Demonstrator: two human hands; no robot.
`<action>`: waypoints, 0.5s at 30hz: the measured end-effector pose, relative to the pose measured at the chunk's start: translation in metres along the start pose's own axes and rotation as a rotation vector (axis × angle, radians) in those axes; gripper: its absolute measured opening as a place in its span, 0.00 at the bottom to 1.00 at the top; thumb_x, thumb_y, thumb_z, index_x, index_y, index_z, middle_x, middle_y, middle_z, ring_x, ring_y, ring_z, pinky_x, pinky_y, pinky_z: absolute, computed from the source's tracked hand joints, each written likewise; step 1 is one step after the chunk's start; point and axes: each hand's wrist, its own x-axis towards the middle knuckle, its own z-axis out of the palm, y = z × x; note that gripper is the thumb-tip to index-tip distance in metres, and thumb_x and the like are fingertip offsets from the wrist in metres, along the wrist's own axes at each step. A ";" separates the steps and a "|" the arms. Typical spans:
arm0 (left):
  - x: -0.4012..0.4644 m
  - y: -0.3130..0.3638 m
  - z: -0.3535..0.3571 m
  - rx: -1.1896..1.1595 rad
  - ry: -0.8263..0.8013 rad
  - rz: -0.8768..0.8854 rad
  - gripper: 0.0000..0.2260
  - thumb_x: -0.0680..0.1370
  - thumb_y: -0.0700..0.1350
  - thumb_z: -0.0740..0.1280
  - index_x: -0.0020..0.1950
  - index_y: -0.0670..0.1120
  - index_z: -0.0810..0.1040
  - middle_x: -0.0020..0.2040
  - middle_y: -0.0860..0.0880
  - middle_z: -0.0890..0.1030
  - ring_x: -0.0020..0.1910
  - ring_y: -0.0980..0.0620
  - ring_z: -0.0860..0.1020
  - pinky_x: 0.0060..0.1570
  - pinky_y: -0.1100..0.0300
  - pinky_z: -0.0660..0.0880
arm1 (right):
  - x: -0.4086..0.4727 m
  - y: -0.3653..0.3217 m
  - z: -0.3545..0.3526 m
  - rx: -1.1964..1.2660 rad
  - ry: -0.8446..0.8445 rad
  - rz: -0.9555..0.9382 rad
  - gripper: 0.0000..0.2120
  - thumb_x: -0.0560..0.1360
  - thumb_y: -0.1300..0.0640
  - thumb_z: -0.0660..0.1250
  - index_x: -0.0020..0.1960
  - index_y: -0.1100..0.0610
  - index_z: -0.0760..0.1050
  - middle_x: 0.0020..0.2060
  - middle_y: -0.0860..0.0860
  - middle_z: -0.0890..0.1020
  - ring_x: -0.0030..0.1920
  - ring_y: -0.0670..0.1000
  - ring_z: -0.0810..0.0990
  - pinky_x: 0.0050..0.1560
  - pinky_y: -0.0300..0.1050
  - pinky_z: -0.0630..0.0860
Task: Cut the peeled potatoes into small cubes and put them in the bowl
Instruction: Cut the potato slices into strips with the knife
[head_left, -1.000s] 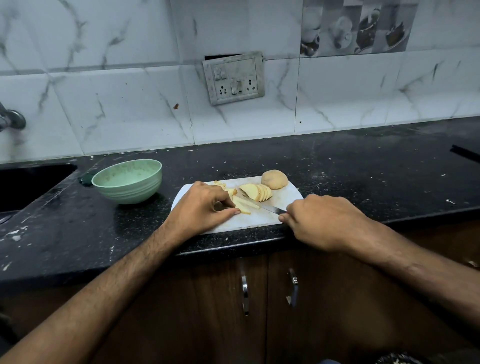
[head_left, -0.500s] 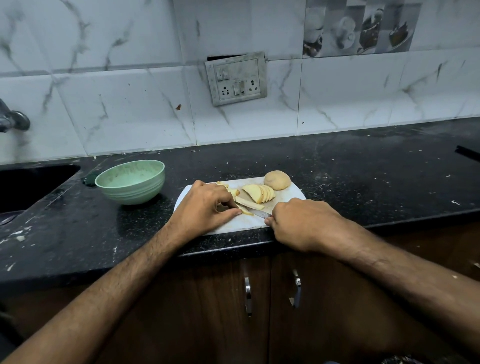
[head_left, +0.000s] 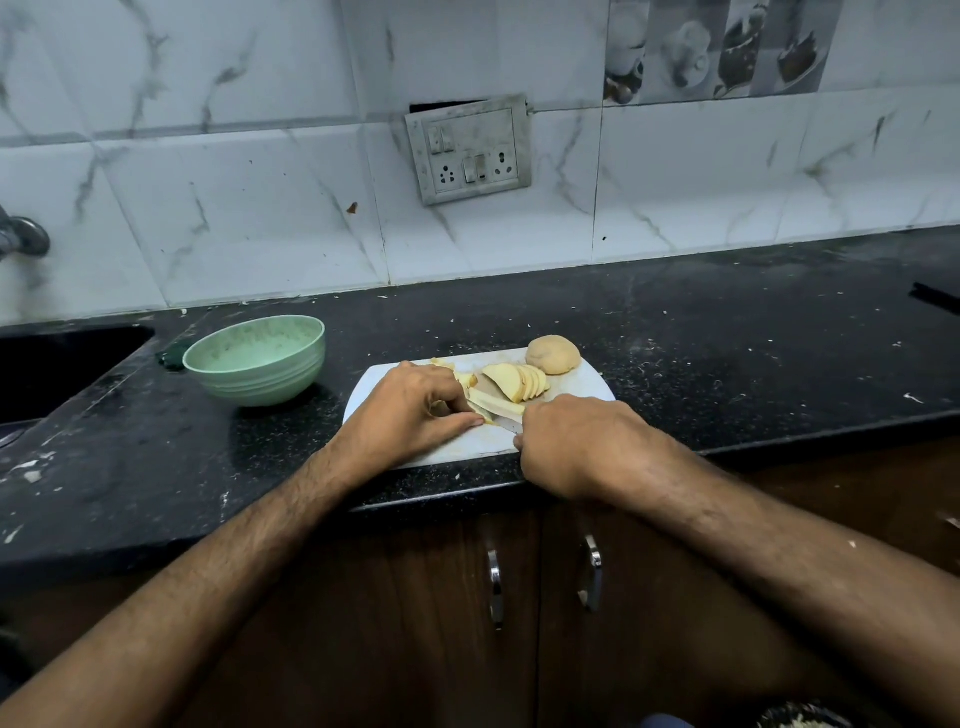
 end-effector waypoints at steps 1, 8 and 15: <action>0.000 0.000 0.000 -0.002 0.002 0.003 0.09 0.74 0.50 0.78 0.39 0.46 0.85 0.36 0.55 0.82 0.36 0.56 0.79 0.37 0.57 0.76 | 0.002 0.002 0.000 0.005 -0.006 -0.008 0.11 0.82 0.53 0.57 0.61 0.55 0.70 0.56 0.53 0.77 0.49 0.54 0.73 0.48 0.49 0.67; -0.002 0.000 0.000 0.016 0.048 -0.005 0.10 0.73 0.51 0.79 0.38 0.48 0.83 0.37 0.56 0.81 0.37 0.58 0.79 0.38 0.55 0.76 | -0.007 0.007 0.030 -0.232 0.213 -0.136 0.11 0.82 0.56 0.54 0.58 0.55 0.74 0.53 0.53 0.79 0.48 0.57 0.78 0.39 0.49 0.71; -0.005 0.001 -0.001 0.155 0.081 -0.025 0.10 0.73 0.57 0.77 0.43 0.54 0.79 0.41 0.59 0.80 0.42 0.60 0.77 0.45 0.56 0.67 | 0.003 0.019 0.029 -0.146 0.184 -0.122 0.13 0.83 0.52 0.54 0.58 0.55 0.74 0.55 0.54 0.80 0.51 0.57 0.79 0.41 0.48 0.68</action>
